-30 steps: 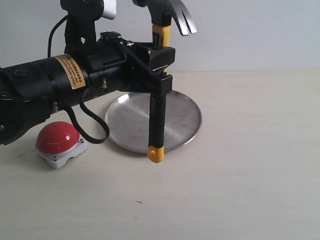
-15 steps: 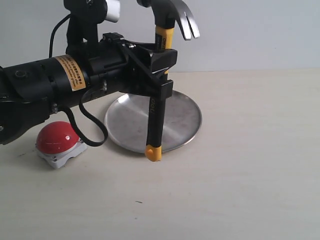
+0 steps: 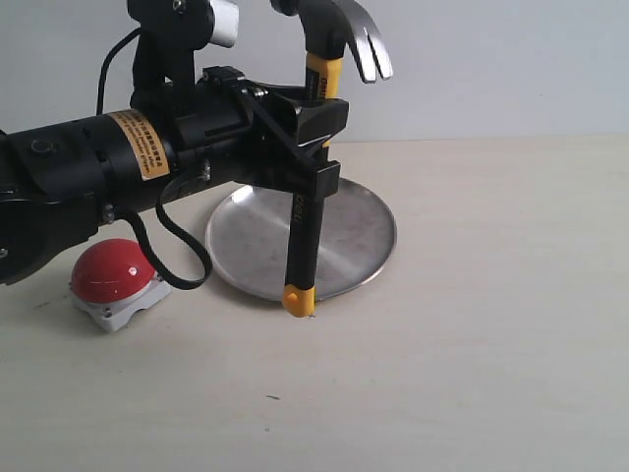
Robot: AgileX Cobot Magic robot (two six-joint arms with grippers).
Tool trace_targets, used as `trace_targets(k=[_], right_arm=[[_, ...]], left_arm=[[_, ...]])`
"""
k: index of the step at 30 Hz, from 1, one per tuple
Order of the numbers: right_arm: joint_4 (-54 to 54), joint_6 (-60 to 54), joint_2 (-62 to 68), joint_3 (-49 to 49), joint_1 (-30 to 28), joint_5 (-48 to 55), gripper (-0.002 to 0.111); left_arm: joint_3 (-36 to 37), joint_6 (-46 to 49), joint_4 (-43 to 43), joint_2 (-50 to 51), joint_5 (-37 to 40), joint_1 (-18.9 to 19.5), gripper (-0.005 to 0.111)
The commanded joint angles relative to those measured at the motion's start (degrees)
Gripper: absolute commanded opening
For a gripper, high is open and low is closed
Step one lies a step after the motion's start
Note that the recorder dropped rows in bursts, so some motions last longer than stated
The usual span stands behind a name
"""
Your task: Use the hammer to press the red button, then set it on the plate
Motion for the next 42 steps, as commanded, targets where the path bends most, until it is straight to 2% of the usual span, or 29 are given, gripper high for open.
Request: trace_targets(k=[1,4,5,6,8,10,14,17,21,24,28,32,36,39,42], right_arm=[[1.89,3.16,-0.3,0.25,-0.46,-9.06,0.0],[8.23,12.11,-0.3,0.25,-0.46,-16.95,0.0],[10.57,17.06,-0.3,0.25,-0.46,-23.34,0.0],[10.57,17.42,-0.3,0.25,-0.46,-24.12,0.0],[9.1,13.8,-0.08,-4.62,-0.46,-20.17,0.0],[6.69,9.19,5.49,-10.34,-0.46,-13.8,0.0],[5.23,9.23,26.98,-20.03,0.08,1.88,0.0],[5.23,5.06,45.22,-22.1,7.52,4.36,0.0],[4.61,-6.91,63.36,-22.55,24.58,-5.15,0.0],[4.62,-10.61,69.17,-22.55,31.62,-14.45,0.0],[4.62,-5.3,72.34,-22.44,35.89,-24.48,0.0],[4.31,-3.21,74.36,-22.44,38.9,-29.53,0.0],[-2.71,-0.41,75.1,-19.87,41.37,-36.52,0.0],[-10.98,4.29,75.1,-17.38,41.76,-44.27,0.006],[-12.34,7.13,75.1,-17.04,41.76,-44.78,0.015]], left_arm=[[-0.91,0.27,-0.54,-0.57,-3.56,-0.11,0.0],[-0.91,0.27,-0.54,-0.57,-3.56,-0.11,0.0],[-0.91,0.27,-0.54,-0.57,-3.56,-0.11,0.0],[-0.91,0.27,-0.54,-0.57,-3.56,-0.11,0.0],[-0.91,0.27,-0.54,-0.57,-3.46,-0.11,0.0],[-0.91,0.27,-0.54,-0.57,-3.46,-0.11,0.0],[-0.91,0.27,-0.54,-0.57,-3.46,-0.11,0.0],[-0.91,0.27,-0.54,-0.57,-3.46,-0.11,0.0],[-0.91,0.27,-0.54,-0.57,-3.46,-0.11,0.0],[-0.91,0.27,-0.54,-0.57,-3.46,-0.11,0.0],[-0.91,-0.13,-0.54,-0.57,-3.48,-0.11,0.0],[-0.91,-0.37,-0.8,-0.57,-3.48,-0.11,0.0],[-0.91,-0.47,-3.07,-0.57,-4.28,-0.11,0.0],[-0.91,-0.5,-4.06,-0.57,-5.26,-0.11,0.0],[-0.91,-0.61,-4.06,-0.57,-5.26,-0.11,0.0]])
